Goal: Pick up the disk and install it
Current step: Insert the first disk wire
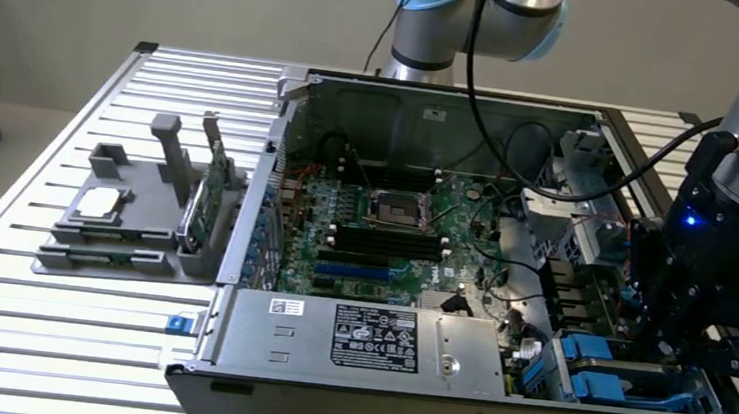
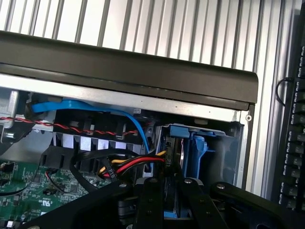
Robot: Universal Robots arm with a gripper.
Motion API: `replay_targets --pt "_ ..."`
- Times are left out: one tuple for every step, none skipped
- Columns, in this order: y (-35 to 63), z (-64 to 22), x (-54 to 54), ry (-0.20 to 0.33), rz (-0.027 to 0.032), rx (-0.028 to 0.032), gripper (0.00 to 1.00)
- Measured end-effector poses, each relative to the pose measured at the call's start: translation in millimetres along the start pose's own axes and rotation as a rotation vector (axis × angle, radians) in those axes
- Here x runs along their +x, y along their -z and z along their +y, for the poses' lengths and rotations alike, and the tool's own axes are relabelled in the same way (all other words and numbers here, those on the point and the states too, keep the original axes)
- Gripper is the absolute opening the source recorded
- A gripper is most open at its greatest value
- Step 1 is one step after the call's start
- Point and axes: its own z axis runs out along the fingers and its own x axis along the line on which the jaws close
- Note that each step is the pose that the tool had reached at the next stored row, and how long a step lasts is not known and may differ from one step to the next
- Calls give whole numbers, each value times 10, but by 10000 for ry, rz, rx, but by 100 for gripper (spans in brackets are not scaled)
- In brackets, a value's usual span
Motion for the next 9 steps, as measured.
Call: replay_targets --pt "-1 0 0 -1 -1 -1 18" --pt "-1 0 0 0 -4 -3 18" --pt "-2 0 0 0 -5 -5 18" --pt "-3 -1 0 -1 -7 -7 18" --pt "-4 -1 0 0 -8 -9 18" --pt "-5 -1 0 0 -9 -12 18" --pt "-7 -1 1 0 -9 -14 18" --pt "-8 -1 1 0 -10 -15 18" --pt "-10 -1 1 0 -10 -16 18"
